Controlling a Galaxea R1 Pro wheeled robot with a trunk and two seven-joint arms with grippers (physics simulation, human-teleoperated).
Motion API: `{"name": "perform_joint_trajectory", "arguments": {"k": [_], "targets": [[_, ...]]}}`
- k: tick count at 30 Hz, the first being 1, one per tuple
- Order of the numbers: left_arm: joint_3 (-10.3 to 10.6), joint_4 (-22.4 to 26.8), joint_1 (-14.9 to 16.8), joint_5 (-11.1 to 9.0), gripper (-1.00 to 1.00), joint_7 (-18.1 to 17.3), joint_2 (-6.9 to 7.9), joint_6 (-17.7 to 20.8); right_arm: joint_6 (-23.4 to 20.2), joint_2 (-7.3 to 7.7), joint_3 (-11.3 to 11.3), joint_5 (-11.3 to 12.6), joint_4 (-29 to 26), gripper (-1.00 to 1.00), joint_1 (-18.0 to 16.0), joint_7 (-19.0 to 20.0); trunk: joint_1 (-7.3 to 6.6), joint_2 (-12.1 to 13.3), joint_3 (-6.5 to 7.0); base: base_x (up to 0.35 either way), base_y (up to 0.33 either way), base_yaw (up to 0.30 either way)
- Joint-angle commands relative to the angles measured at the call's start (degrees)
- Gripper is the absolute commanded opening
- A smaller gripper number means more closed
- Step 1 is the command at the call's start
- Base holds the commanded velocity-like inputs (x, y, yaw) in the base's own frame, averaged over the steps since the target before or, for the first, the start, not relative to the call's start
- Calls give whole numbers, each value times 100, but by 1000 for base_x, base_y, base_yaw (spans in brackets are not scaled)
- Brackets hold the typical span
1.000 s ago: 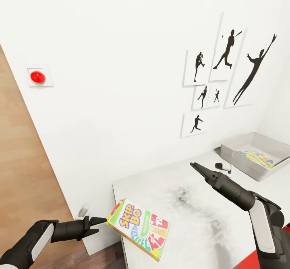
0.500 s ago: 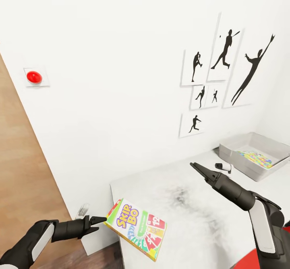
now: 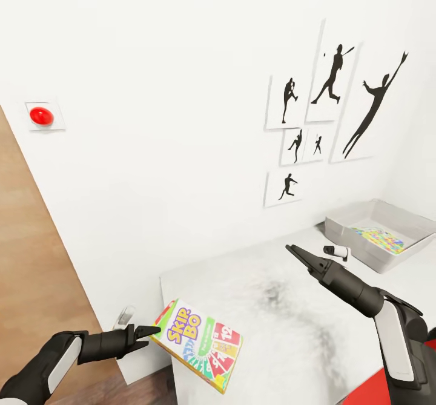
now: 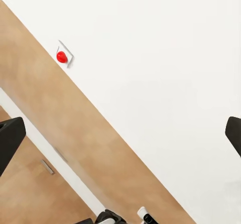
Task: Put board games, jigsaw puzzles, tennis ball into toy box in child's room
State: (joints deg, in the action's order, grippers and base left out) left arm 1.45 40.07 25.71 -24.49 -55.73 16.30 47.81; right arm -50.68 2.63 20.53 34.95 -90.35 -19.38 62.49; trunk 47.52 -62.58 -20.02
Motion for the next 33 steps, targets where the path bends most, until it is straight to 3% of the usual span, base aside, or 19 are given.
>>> {"name": "perform_joint_trajectory", "arguments": {"k": [1,33], "targets": [[15,0,4,-30,100,0,5,28,-29,0,3,10,0,100,-5,9,0,-5,-7,0,-6,0],[16,0,4,-30,100,9,5,18,-24,0,3,11,0,100,-5,9,0,-5,-7,0,-56,0]]}}
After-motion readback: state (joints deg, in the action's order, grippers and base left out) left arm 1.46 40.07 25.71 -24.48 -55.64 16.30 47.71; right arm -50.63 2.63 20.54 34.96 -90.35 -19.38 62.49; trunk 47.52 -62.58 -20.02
